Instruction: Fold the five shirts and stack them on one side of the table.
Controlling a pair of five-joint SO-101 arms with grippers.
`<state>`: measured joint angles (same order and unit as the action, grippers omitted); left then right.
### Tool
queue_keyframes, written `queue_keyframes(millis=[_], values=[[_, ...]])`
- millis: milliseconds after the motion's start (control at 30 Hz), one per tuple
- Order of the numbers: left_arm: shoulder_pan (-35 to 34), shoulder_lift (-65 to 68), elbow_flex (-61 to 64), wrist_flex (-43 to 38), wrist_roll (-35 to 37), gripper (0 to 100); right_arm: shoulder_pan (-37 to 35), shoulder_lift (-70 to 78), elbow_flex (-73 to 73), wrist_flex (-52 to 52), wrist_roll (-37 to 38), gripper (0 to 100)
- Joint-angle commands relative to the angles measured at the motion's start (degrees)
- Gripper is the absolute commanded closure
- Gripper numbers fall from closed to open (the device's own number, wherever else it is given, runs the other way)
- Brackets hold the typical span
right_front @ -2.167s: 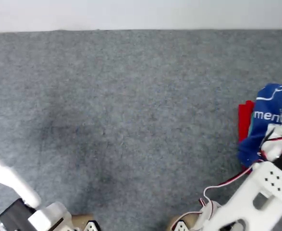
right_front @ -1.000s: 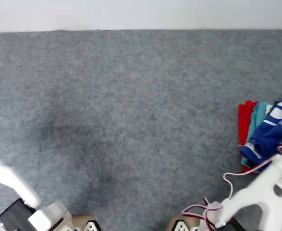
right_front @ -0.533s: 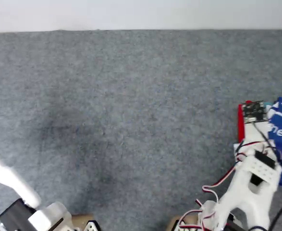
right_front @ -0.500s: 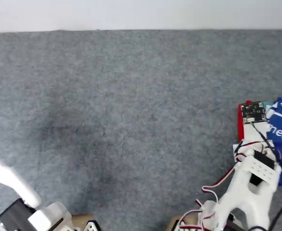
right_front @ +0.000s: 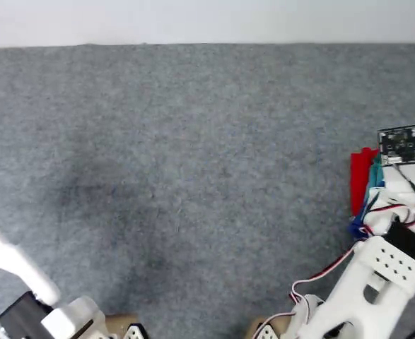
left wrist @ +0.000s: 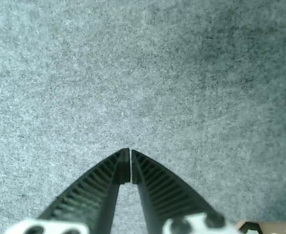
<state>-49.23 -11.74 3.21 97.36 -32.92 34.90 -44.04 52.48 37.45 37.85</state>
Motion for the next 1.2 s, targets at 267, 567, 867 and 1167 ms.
queue_keyframes(millis=[267, 567, 867, 1167], values=[[0.6, -2.3, -0.3, 0.2, -0.4, 99, 18.0, 7.9, 4.0, -1.8, 7.7, 98.9], [6.9, -2.5, -0.5, 2.9, 0.6, 99, 18.2, 3.9, -3.9, 6.5, 2.2, 98.9], [18.0, -16.2, 0.0, 3.0, 17.3, 99, 6.8, -6.8, -9.7, 30.6, -6.6, 98.9], [33.0, -27.3, 11.5, -2.0, 36.8, 99, -7.3, -22.4, -8.7, 43.6, -22.3, 98.7]])
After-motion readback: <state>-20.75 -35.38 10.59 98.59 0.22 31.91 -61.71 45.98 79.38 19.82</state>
